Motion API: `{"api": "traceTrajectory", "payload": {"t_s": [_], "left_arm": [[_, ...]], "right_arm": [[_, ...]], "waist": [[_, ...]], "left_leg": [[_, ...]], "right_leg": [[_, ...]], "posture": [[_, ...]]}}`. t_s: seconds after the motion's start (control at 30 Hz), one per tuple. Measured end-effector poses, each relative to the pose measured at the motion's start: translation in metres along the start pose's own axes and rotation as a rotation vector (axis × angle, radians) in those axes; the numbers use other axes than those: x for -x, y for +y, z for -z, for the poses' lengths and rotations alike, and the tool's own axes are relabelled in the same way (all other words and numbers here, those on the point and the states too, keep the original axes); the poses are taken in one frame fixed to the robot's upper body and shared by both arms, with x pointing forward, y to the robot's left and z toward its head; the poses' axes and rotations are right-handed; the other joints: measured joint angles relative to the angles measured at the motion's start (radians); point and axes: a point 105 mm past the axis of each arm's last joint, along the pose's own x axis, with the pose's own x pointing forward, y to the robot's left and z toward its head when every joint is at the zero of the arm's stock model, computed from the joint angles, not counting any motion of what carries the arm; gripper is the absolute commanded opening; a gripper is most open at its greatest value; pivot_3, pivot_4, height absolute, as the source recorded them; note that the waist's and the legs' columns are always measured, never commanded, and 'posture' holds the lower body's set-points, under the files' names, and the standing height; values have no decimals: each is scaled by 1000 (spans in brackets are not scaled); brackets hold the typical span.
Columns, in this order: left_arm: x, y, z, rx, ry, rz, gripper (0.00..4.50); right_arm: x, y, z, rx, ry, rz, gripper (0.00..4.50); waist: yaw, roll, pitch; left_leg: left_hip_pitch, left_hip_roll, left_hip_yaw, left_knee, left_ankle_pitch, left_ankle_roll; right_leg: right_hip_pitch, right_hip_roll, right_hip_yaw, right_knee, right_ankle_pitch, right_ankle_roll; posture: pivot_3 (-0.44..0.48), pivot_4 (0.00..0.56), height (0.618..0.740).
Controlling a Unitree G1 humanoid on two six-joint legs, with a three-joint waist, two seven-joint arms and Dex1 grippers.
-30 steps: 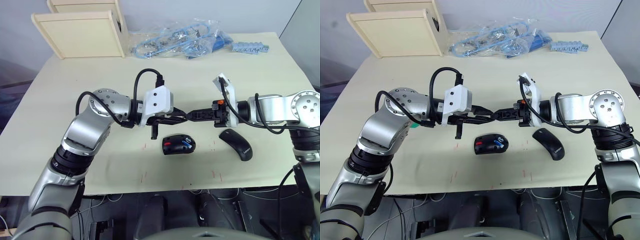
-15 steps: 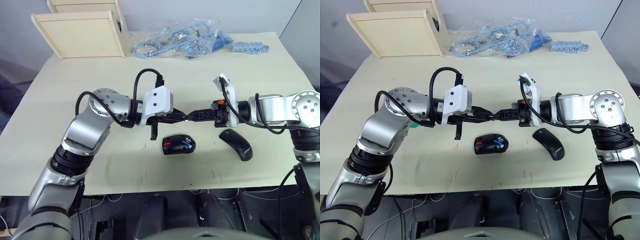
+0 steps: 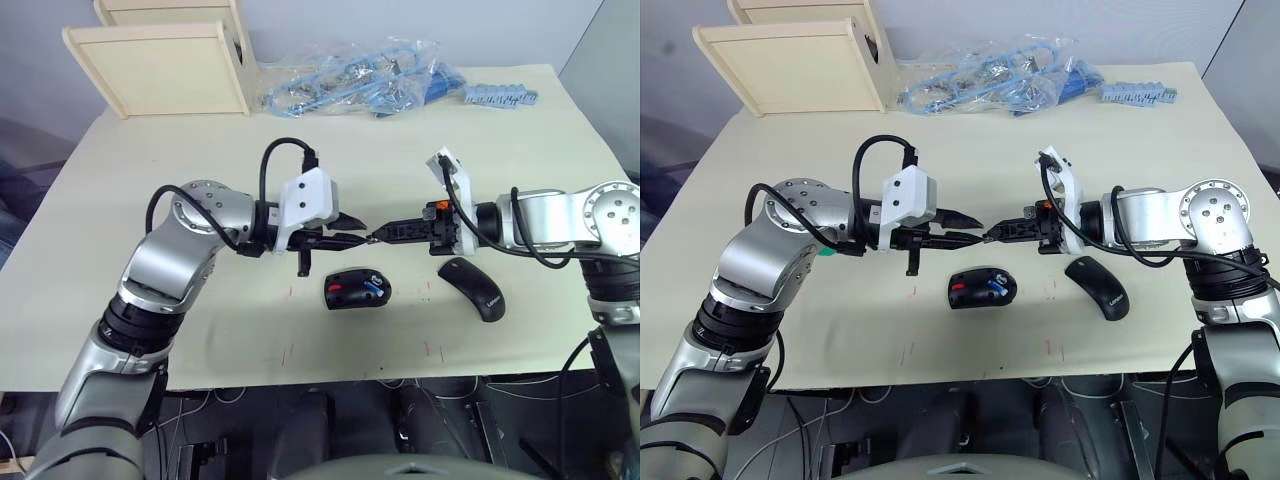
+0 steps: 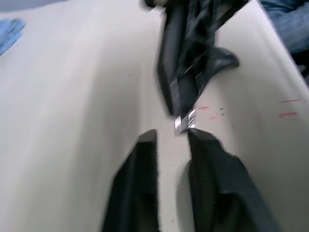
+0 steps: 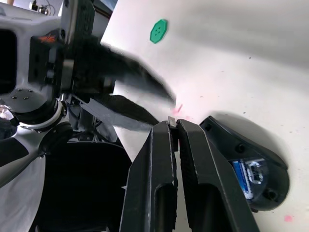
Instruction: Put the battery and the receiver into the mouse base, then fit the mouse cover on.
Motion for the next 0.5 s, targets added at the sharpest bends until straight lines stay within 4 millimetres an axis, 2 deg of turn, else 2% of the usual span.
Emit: {"api": "traceTrajectory", "payload": {"t_s": [0.07,0.13,0.3,0.5], "left_arm": [[7,3,4,63,-9,-30,3507],[13,4,9,113,-2,-48,4326],[22,-3,16,171,-11,-60,4428],[23,-14,21,203,-27,-48,4428]], "right_arm": [[3,-2,0,-2,0,11,0],[5,-5,1,-6,-1,24,0],[9,-6,1,-8,-2,24,0],[15,-11,2,-15,-5,46,0]], "waist": [[-1,0,0],[0,0,0],[0,0,0],[2,0,0]], "left_leg": [[0,0,0,0,0,0],[0,0,0,0,0,0],[0,1,0,0,0,0],[0,1,0,0,0,0]], "right_leg": [[0,0,0,0,0,0],[0,0,0,0,0,0],[0,0,0,0,0,0],[0,0,0,0,0,0]], "posture": [[0,150,740],[0,150,740],[0,150,740],[0,150,740]]}}
